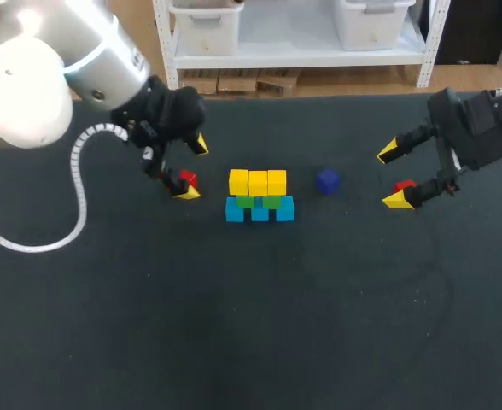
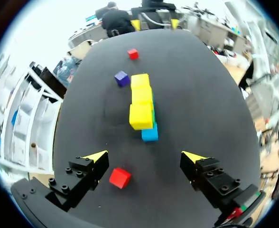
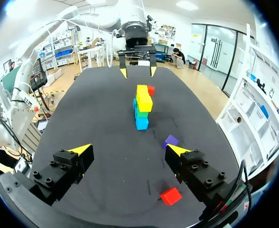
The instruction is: Place the blue cubes, place green cubes on the blue cubes, place the yellow cubes on the green cubes, then place the red cubes on the yellow cubes, and place purple cube on the red cubes.
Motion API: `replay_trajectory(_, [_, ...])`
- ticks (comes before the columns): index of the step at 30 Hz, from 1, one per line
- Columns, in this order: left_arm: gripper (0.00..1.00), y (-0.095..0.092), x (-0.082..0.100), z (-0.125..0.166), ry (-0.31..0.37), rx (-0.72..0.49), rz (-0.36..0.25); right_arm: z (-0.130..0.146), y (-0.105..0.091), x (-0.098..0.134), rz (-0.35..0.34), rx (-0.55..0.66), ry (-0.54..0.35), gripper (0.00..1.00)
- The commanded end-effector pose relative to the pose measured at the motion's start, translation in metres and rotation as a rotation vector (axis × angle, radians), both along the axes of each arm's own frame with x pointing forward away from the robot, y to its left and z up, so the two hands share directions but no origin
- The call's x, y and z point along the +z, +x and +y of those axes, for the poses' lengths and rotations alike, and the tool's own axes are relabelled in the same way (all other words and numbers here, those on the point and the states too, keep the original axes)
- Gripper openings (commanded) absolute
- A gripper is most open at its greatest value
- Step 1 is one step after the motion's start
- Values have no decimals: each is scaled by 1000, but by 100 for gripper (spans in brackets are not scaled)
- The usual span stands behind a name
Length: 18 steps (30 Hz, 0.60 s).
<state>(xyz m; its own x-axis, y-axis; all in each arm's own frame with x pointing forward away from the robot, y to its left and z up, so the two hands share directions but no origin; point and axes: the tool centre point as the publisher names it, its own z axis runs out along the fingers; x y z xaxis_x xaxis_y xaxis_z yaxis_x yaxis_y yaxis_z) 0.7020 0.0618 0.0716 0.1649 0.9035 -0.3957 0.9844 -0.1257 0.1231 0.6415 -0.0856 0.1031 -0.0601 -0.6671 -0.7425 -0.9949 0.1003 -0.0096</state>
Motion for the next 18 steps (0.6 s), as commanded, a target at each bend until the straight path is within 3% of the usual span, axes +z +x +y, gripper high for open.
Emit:
replay_trajectory(1, [100,16,2,18,34,-107,10,0,1,-1,0,1,2,100])
replay_trajectory(10, [100,52,4,38,114,-286,-25,0,1,-1,0,1,2,100])
replay_trajectory(18, [100,66,-21,39,125,-323,-2,0,1,-1,0,1,2,100])
